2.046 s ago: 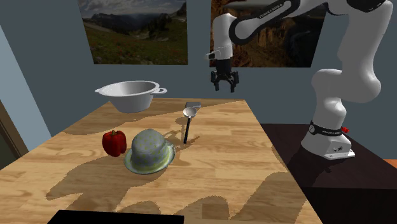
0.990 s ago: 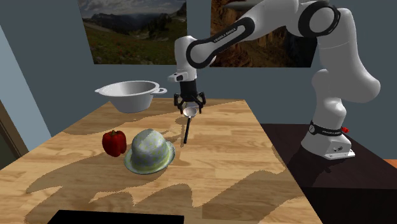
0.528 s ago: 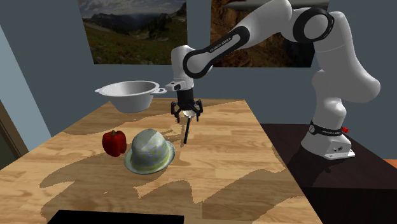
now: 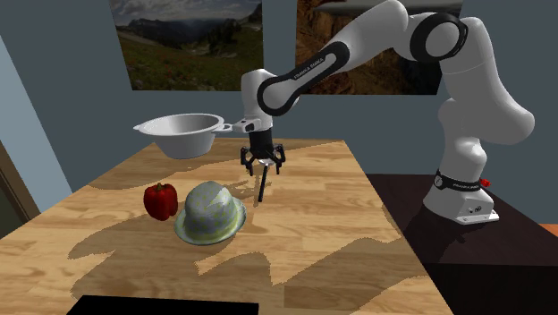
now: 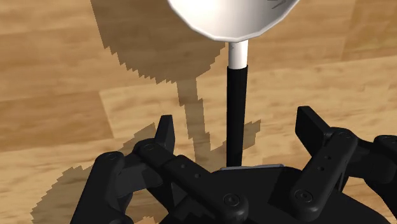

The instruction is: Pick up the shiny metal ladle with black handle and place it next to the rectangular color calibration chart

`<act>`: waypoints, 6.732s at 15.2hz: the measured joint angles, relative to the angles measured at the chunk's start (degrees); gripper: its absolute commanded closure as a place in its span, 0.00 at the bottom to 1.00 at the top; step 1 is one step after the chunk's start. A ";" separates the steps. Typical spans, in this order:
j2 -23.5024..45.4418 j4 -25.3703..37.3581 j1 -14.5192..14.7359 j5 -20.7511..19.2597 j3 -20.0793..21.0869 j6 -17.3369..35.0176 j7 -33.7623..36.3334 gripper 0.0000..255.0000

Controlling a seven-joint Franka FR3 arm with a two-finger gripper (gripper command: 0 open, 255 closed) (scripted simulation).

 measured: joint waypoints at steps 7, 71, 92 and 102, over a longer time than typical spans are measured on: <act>-0.04 0.06 -0.02 0.01 0.00 0.00 -0.03 1.00; -0.36 16.09 31.44 -5.58 11.51 -9.60 46.14 1.00; 5.18 10.36 31.81 -4.89 11.87 1.62 44.93 1.00; 5.25 10.34 31.85 -4.89 11.88 1.75 44.95 0.00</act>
